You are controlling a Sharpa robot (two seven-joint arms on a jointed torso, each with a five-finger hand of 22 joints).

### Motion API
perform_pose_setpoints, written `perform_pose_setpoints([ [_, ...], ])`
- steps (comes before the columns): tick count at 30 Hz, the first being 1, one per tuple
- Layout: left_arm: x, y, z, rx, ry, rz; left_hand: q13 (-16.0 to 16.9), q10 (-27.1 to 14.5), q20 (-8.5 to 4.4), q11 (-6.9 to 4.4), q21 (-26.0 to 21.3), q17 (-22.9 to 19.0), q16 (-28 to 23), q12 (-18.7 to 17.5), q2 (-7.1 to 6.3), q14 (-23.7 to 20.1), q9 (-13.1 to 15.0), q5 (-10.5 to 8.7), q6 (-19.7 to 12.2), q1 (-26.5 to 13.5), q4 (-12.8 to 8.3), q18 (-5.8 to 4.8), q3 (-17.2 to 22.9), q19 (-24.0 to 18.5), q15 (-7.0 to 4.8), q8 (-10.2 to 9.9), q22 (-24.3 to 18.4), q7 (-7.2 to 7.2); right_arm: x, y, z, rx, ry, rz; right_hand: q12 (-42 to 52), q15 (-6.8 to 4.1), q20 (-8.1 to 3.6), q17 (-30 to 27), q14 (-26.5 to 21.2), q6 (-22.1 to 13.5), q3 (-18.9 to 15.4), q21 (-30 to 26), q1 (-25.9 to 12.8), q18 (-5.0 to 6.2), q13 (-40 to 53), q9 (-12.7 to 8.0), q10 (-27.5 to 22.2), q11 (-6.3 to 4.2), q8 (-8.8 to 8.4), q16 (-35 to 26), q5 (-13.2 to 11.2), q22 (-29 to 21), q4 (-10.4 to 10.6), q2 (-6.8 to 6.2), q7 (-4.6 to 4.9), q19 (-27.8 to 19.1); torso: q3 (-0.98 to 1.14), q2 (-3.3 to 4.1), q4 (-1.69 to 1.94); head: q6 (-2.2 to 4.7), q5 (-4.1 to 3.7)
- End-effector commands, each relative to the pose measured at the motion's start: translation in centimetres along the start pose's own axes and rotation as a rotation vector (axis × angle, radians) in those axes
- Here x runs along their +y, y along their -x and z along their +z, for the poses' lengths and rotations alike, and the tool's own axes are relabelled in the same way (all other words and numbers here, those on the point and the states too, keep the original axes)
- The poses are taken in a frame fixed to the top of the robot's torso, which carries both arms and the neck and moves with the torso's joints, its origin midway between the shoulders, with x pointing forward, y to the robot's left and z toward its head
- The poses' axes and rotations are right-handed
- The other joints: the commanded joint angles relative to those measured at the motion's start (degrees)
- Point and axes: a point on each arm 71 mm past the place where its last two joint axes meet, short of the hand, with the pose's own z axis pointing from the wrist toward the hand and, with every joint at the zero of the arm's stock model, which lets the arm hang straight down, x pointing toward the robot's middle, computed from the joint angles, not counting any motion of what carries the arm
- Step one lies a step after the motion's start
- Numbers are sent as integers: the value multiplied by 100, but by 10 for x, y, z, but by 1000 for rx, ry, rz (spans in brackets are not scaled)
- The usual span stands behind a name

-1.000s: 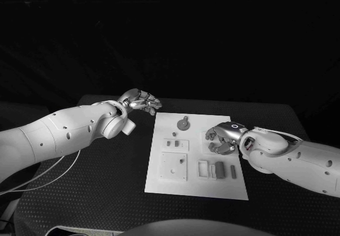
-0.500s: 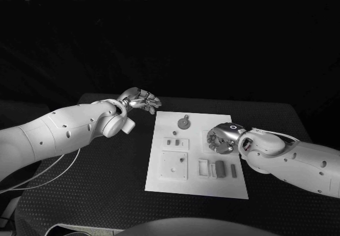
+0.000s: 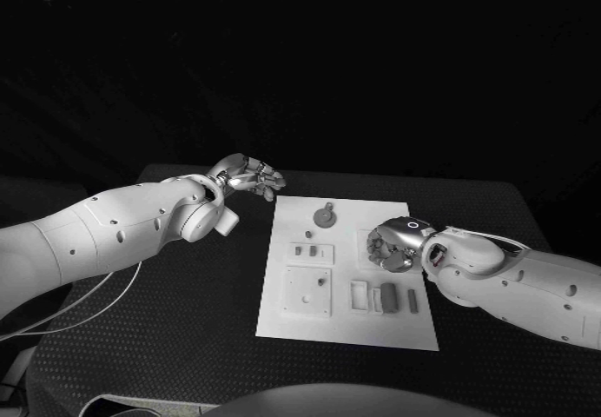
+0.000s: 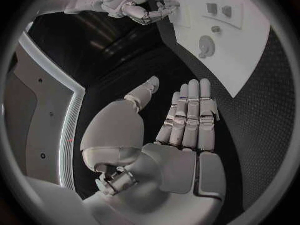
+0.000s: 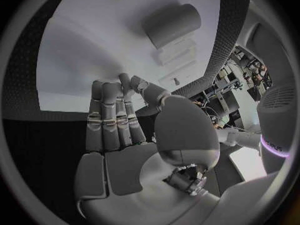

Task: Assemble the parts on the task board

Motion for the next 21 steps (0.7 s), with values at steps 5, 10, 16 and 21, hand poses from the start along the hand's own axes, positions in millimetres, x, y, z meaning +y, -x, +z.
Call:
perform_pose_setpoints([
  [5, -2, -2, 0, 14, -11, -11, -7, -43, 8, -6, -25, 11, -38, -2, -14, 18, -10, 6, -4, -45, 27, 56, -17, 15, 14, 18, 6, 5, 4, 1, 0, -17, 24, -4, -18, -48, -10, -30, 30, 131, 46, 46, 7, 0, 39, 19, 109, -24, 34, 54, 15, 132, -102, 206, -35, 84, 1, -1, 0, -6, -8],
  [10, -2, -1, 0, 13, -10, -11, -8, -44, 9, -5, -27, 14, -40, -2, -13, 18, -11, 6, -5, -46, 29, 55, -17, 15, 14, 18, 6, 6, 8, 3, 1, -43, 27, 5, 51, -129, -69, -31, 194, 326, 63, 139, -37, 0, 119, 67, 322, -105, 116, 161, 13, 136, -125, 463, -109, 236, 1, 0, 0, -16, -7],
  [16, -2, -2, 0, 14, -10, -11, -8, -44, 8, -6, -28, 17, -43, -2, -12, 18, -12, 6, -5, -45, 29, 56, -17, 15, 14, 18, 6, 6, 5, 5, 1, -70, 5, -6, 71, -183, -134, -23, 291, 430, 88, 203, -65, 0, 179, 107, 447, -165, 151, 238, 17, 133, -169, 570, -156, 345, -2, -1, 8, -20, -18],
  [21, -1, -1, 0, 14, -9, -11, -9, -44, 8, -6, -29, 21, -46, -1, -11, 19, -12, 6, -4, -43, 29, 56, -16, 15, 14, 19, 7, 5, 6, 6, -1, -87, 7, -3, 79, -209, -161, -13, 330, 475, 100, 235, -63, 0, 215, 133, 507, -191, 166, 279, 16, 133, -176, 578, -177, 394, -2, -1, 4, -21, -15],
])
